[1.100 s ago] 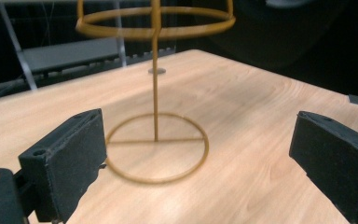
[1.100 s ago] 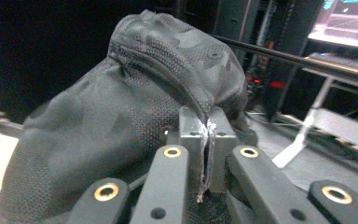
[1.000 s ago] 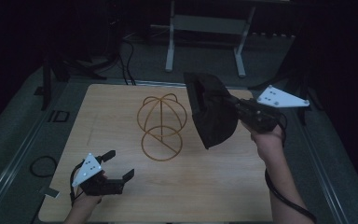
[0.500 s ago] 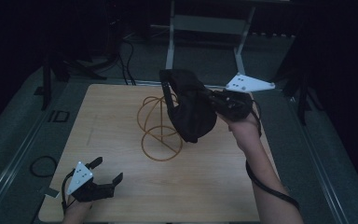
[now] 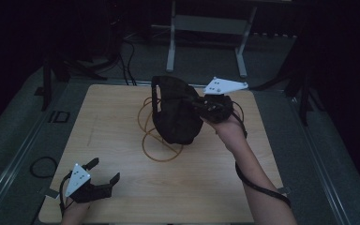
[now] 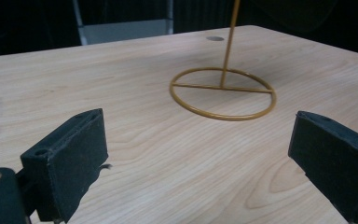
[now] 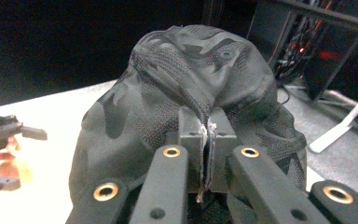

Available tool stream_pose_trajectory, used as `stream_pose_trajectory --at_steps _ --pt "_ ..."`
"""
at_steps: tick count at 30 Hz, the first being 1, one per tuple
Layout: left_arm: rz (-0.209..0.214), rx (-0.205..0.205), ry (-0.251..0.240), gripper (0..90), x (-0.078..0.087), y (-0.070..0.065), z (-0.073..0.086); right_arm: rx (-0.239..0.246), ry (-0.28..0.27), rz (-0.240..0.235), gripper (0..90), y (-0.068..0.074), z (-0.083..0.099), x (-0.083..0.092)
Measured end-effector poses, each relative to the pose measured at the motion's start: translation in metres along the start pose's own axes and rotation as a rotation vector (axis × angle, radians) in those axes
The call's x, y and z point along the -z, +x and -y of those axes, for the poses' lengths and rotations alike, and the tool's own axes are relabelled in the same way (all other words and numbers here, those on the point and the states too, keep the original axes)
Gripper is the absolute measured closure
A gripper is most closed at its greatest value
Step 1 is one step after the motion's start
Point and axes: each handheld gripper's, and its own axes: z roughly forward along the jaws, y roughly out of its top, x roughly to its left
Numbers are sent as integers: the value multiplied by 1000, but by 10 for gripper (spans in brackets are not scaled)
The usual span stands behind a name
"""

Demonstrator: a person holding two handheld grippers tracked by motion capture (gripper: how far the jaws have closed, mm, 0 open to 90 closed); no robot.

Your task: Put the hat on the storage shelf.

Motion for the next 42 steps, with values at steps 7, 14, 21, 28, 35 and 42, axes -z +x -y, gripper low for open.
stream_pose_trajectory --at_steps 7,14,21,28,35,42 --pt "-9 -3 -8 51 1 2 0 -12 25 -23 868 2 3 -12" --pt "-12 -2 -15 52 2 2 1 -8 59 -25 863 4 5 -26" --pt "-12 10 -15 54 3 4 2 -16 84 -37 840 5 9 -38" --pt "3 10 -19 54 2 0 2 -11 123 -42 722 10 13 -49" --pt "22 6 -25 54 2 -4 1 -29 135 -61 580 10 14 -52" --pt "6 15 -21 54 2 -2 1 -51 113 -69 450 4 9 -42"
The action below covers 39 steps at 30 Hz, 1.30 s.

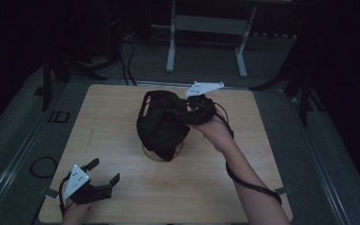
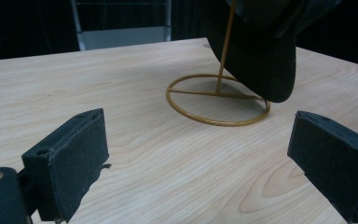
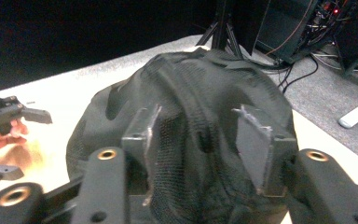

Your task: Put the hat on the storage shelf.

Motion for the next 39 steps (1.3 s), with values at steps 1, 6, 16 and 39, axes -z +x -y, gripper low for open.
stream_pose_trajectory --at_steps 1,6,16,39 --pt "1 -1 1 54 0 1 0 -5 0 -8 419 -1 0 1" --pt "-6 0 13 54 -1 1 1 -15 -5 -12 332 -4 3 7" --pt "-4 7 23 54 -3 2 3 8 -8 -74 129 0 14 16" --pt "-9 24 22 54 -3 5 6 8 -10 -58 129 -8 66 20"
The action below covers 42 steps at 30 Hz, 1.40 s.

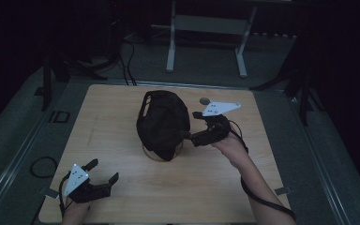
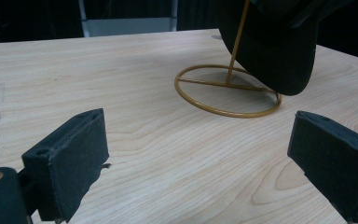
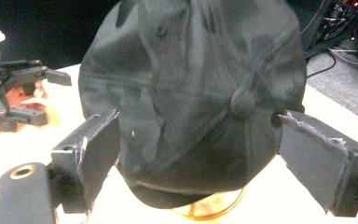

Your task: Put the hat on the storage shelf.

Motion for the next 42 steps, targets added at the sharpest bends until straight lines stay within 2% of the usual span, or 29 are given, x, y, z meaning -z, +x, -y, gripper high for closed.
stream_pose_trajectory --at_steps 9,16,22,31,34,42 --pt "-6 2 -1 54 1 1 0 -13 -2 -1 130 0 27 3" --pt "-5 -2 -1 54 1 0 0 -4 5 4 130 8 53 8" --pt "-3 -8 2 54 0 0 0 -14 20 -4 130 11 73 8" --pt "-8 -11 -4 54 1 -1 0 -31 3 -18 130 12 98 6" --pt "-13 -12 -3 54 2 -1 0 -22 19 -29 129 13 109 4" --pt "-36 -25 -2 53 1 -1 0 -44 53 -51 130 14 131 -1"
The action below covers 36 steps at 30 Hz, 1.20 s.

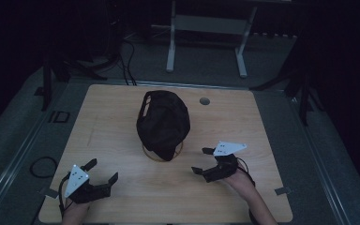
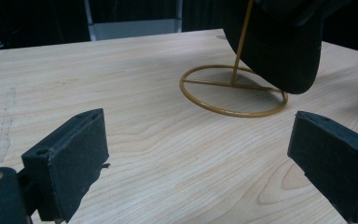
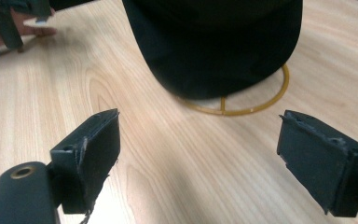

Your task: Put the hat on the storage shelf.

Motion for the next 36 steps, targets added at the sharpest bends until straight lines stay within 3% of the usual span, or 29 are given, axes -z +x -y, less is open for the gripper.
stream_pose_trajectory --at_steps 8,25,36 --pt "8 7 7 34 -1 0 1 -19 12 0 130 -2 17 5" --pt "39 5 20 33 -2 -1 2 -70 51 64 132 -9 55 28" --pt "38 -3 32 33 -4 -3 3 -102 40 118 132 -17 75 48"
